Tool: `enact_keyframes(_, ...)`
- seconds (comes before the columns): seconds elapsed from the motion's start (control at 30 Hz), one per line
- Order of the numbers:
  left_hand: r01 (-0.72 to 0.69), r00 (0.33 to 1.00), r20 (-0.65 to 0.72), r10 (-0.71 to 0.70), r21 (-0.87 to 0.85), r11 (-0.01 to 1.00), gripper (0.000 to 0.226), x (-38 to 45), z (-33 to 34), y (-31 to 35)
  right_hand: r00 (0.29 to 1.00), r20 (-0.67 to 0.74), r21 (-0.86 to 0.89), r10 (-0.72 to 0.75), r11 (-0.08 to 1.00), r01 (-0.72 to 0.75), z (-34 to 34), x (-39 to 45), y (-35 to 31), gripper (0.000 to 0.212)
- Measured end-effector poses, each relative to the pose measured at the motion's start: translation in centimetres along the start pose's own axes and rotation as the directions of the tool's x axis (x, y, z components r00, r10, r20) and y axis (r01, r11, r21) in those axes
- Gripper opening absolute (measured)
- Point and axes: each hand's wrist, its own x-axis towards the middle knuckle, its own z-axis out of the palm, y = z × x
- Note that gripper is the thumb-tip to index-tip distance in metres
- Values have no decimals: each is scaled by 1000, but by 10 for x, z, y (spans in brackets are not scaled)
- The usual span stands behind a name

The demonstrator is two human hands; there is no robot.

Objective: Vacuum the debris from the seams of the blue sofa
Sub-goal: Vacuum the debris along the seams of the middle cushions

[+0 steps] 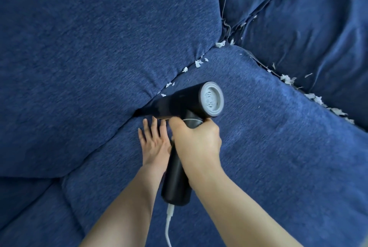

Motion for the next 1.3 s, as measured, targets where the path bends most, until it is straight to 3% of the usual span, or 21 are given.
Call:
enact_keyframes(0.13, -41, 999, 22, 43, -107, 993, 89, -12, -26, 14, 996, -72, 2, -60, 998, 61, -25, 1, -13, 47)
enact_keyframes(0.33, -47, 998, 43, 50, -71, 996, 85, -8, -20, 12, 991, -72, -17, -115, 993, 114, -61, 7, -35, 16)
enact_keyframes(0.47, -31, 996, 75, 38, -87, 996, 84, -6, -21, 12, 993, -43, -66, -113, 992, 110, -65, 8, -42, 23)
enact_keyframes(0.67, -2, 992, 125, 13, -91, 996, 85, -4, -22, 11, 994, -22, -73, -106, 992, 104, -83, 22, -47, 14)
enact_keyframes(0.83, 129, 989, 90, -113, -189, 974, 75, 13, -38, 28, 992, -1, -82, -126, 989, 126, -96, 38, -60, 14)
enact_keyframes(0.97, 167, 977, 174, -127, -242, 956, 74, 33, -48, 56, 993, 35, -76, -113, 990, 116, -98, 54, -64, 14)
enact_keyframes(1.07, 207, 955, 255, -153, -199, 958, 77, 37, -47, 66, 994, 64, -72, -93, 993, 98, -96, 61, -68, 12)
enact_keyframes(1.3, 229, 941, 288, -180, -147, 962, 77, 37, -43, 67, 988, 128, -85, -87, 991, 99, -97, 78, -78, 15)
